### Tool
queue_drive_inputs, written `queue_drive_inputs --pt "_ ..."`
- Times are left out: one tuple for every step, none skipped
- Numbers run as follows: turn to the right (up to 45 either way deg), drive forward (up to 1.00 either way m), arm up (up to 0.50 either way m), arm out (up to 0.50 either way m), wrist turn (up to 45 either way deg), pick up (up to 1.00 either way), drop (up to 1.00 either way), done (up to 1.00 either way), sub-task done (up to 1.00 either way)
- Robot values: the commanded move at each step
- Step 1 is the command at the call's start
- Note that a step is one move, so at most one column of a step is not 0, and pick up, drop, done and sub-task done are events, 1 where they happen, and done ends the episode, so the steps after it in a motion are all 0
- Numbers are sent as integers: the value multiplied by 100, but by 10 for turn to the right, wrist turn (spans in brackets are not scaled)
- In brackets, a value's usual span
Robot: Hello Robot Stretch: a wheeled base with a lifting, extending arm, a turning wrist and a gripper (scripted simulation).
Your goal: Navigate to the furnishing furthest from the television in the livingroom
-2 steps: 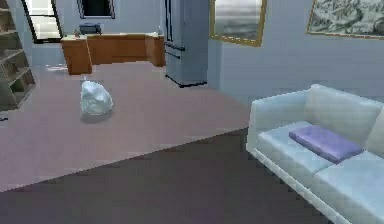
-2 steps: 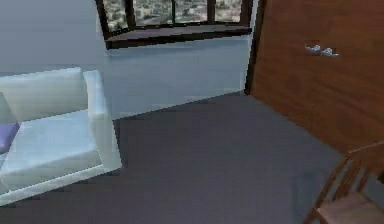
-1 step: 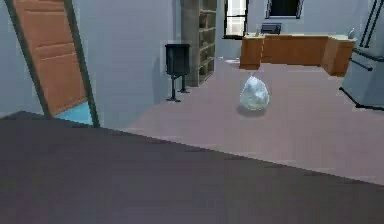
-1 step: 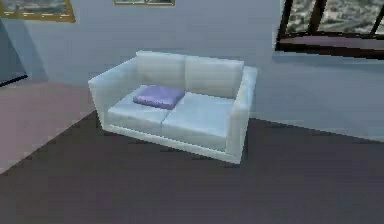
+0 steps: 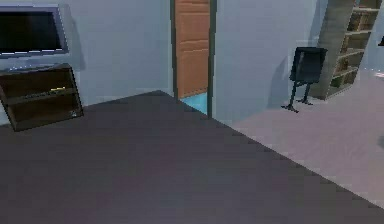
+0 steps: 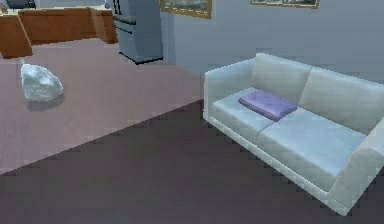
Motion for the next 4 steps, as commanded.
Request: queue_drive_inputs --pt "0 15 0 0 0 0 0 0 0" --pt "-360 0 0 0 0 0 0 0 0" --pt "0 100 0 0 0 0 0 0 0" --pt "0 50 0 0 0 0 0 0 0"
